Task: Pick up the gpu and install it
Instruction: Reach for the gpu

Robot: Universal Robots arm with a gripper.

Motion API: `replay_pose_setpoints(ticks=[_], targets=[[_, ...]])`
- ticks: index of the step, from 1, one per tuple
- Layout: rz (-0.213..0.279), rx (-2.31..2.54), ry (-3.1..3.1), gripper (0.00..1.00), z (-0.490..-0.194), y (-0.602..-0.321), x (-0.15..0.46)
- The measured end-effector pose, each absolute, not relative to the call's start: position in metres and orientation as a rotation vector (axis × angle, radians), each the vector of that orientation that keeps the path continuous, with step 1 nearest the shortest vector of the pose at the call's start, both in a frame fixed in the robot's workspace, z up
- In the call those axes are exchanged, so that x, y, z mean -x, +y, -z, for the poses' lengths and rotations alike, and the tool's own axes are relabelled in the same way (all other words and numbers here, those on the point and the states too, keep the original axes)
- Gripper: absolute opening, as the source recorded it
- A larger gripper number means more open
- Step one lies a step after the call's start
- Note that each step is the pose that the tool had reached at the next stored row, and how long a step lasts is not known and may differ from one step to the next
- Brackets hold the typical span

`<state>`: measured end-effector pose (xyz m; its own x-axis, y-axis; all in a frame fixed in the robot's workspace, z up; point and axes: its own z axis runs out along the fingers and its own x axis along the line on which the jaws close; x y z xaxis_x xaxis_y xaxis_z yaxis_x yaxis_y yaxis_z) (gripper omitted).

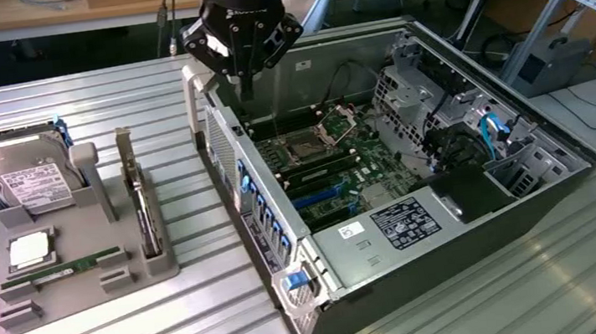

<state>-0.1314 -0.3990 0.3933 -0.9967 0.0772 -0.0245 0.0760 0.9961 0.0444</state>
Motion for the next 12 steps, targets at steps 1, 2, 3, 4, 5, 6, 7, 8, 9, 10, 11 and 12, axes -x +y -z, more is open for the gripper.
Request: replay_pose_setpoints(ticks=[1, 2, 3, 4, 5, 6, 7, 8, 9, 10, 11, 12], targets=[[-0.068, -0.120, 3.112, 0.11, -0.3933, -0.3989, 0.1319], [-0.068, -0.120, 3.112, 0.11, -0.3933, -0.3989, 0.1324], [-0.068, -0.120, 3.112, 0.11, -0.3933, -0.3989, 0.1341], [-0.068, -0.120, 3.112, 0.11, -0.3933, -0.3989, 0.1352], [-0.068, -0.120, 3.112, 0.11, -0.3933, -0.3989, 0.1363], [-0.068, -0.120, 3.112, 0.11, -0.3933, -0.3989, 0.1372], [-0.068, -0.120, 3.112, 0.11, -0.3933, -0.3989, 0.1379], [-0.068, -0.120, 3.112, 0.11, -0.3933, -0.3989, 0.1383], [-0.068, -0.120, 3.112, 0.11, -0.3933, -0.3989, 0.1389], [-0.068, -0.120, 3.112, 0.11, -0.3933, -0.3989, 0.1394], [-0.068, -0.120, 3.112, 0.11, -0.3933, -0.3989, 0.1397], [-0.068, -0.120, 3.112, 0.11, -0.3933, -0.3989, 0.1401]])
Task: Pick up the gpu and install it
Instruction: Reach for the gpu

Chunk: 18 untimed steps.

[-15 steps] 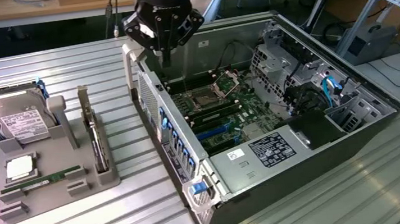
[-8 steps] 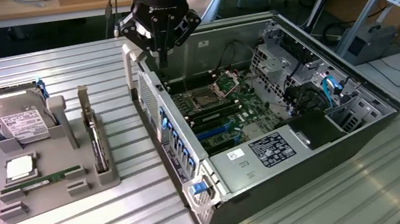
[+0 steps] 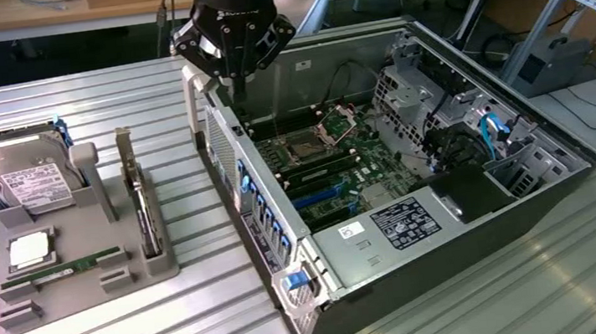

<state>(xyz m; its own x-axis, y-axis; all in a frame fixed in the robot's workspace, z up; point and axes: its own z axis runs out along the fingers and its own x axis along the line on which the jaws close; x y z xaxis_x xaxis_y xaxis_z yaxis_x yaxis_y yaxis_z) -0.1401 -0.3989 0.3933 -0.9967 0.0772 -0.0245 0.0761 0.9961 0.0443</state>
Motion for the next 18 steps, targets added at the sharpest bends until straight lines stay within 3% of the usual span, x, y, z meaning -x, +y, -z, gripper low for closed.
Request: replay_pose_setpoints(ticks=[18], targets=[[-0.068, -0.120, 3.112, 0.11, -0.393, -0.399, 0.151]])
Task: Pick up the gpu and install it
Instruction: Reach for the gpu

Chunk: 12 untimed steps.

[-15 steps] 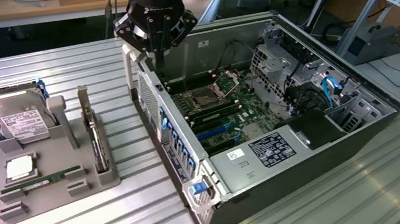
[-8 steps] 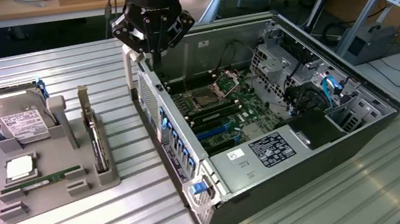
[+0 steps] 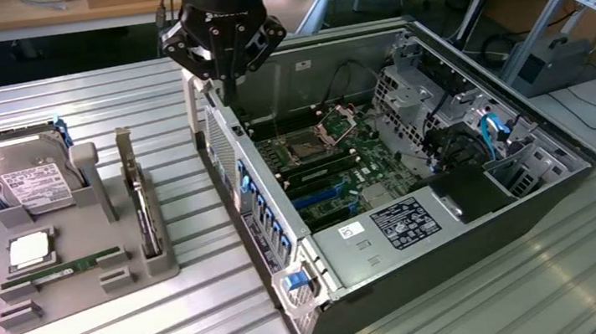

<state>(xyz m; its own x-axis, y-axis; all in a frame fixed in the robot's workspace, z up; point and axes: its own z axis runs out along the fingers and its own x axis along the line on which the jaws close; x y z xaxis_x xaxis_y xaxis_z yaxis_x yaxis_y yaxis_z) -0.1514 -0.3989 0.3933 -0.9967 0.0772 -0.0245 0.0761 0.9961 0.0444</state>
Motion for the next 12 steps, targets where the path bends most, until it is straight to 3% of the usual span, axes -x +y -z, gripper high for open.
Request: replay_pose_setpoints(ticks=[12], targets=[[-0.068, -0.119, 3.112, 0.11, -0.3933, -0.3989, 0.1570]])
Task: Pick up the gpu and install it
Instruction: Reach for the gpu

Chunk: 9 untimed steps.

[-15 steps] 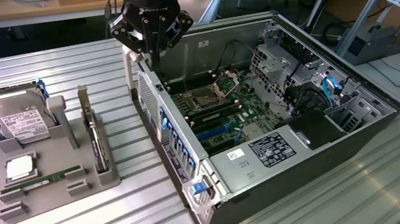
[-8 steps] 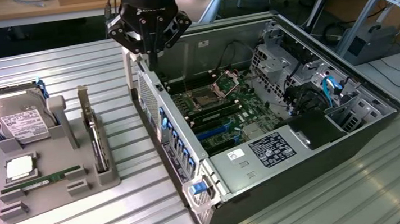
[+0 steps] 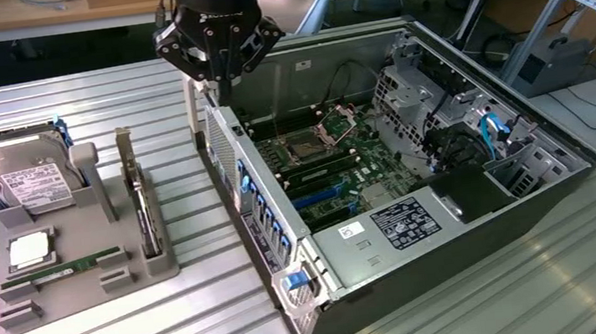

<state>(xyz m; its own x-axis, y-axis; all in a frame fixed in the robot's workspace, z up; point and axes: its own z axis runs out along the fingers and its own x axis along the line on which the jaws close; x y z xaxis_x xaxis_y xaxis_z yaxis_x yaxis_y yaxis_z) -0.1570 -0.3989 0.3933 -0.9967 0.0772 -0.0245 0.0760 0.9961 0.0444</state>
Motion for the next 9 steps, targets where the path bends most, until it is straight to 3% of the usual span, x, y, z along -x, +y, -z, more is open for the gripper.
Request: replay_pose_setpoints(ticks=[9], targets=[[-0.068, -0.119, 3.112, 0.11, -0.3933, -0.3989, 0.1604]])
